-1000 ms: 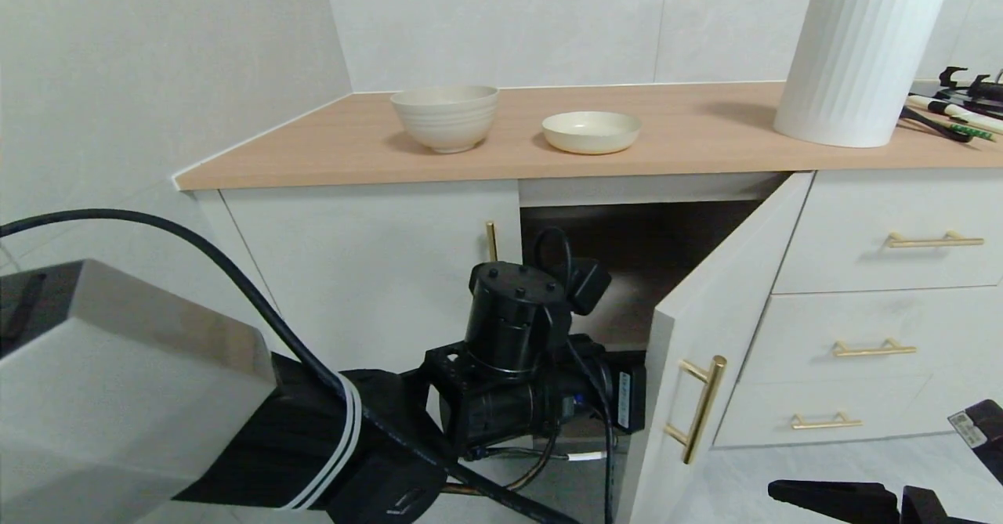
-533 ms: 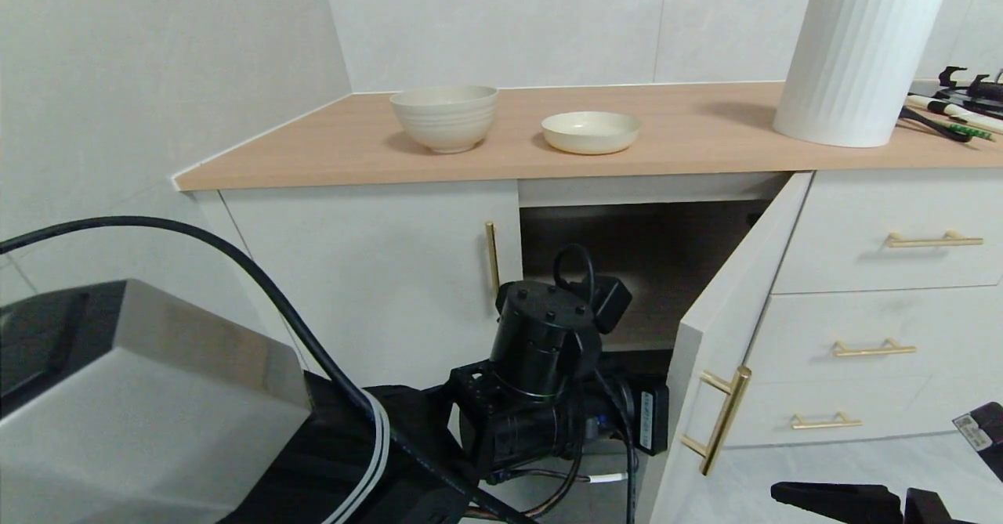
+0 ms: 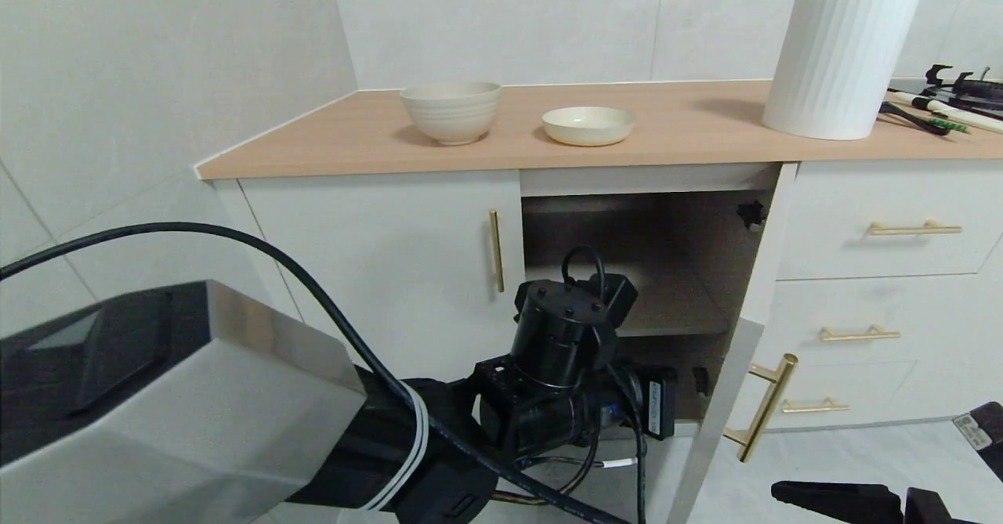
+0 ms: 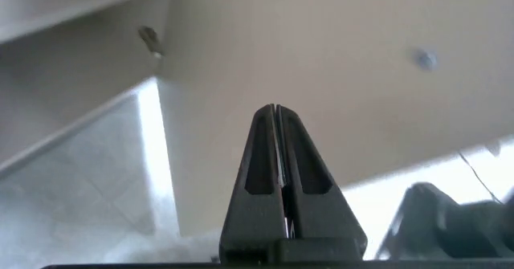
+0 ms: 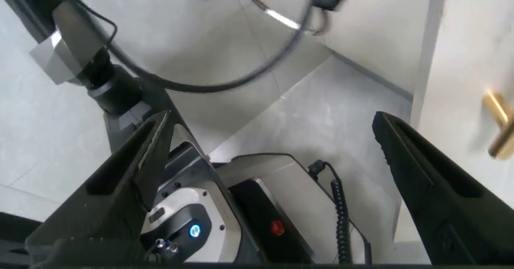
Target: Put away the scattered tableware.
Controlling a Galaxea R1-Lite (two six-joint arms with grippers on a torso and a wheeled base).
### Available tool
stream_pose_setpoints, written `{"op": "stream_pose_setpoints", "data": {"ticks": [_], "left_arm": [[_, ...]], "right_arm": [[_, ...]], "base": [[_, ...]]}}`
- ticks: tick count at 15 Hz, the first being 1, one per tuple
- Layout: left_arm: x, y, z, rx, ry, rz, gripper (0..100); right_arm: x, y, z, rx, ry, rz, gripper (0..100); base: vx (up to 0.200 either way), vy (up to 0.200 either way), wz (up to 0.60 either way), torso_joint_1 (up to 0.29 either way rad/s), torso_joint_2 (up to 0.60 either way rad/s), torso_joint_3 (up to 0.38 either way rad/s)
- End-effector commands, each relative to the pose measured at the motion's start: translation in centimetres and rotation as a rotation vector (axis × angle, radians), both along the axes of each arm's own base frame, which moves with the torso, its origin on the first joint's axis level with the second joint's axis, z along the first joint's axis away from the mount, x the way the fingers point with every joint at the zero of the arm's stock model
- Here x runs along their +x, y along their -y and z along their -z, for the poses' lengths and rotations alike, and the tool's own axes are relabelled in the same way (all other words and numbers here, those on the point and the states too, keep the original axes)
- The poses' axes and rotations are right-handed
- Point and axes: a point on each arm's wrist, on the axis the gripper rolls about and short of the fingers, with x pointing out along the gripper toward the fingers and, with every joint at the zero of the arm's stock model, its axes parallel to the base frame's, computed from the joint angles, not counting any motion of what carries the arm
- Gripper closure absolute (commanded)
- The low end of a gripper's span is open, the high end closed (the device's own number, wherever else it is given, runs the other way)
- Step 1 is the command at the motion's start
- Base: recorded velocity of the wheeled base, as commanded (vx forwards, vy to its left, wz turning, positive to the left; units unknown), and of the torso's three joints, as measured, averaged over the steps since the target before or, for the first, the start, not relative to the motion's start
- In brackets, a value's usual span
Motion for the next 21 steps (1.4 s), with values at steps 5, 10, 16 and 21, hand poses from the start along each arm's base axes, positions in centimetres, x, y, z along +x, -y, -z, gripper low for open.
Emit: {"op": "stream_pose_setpoints", "data": {"ticks": [5, 10, 16, 21], "left_arm": [[0.0, 1.9, 0.2, -0.030, -0.006, 0.013, 100], [-5.6, 4.5, -4.2, -0.172, -0.083, 0.161, 100], [1.2, -7.1, -4.6, -0.144, -0.096, -0.192, 100], [0.0, -18.3, -5.6, -0.122, 0.029, -0.444, 100]], "right_arm": [[-0.2, 0.1, -0.1, 0.010, 0.004, -0.022, 0], [-1.6, 0.8, -1.1, 0.072, 0.062, -0.107, 0], [-0.2, -0.1, -1.6, 0.039, 0.020, -0.086, 0], [7.1, -3.3, -6.5, -0.061, -0.074, 0.021, 0]], "base": [[0.000, 0.000, 0.00, 0.000, 0.00, 0.000], [0.000, 0.000, 0.00, 0.000, 0.00, 0.000], [0.000, 0.000, 0.00, 0.000, 0.00, 0.000], [0.000, 0.000, 0.00, 0.000, 0.00, 0.000]]}}
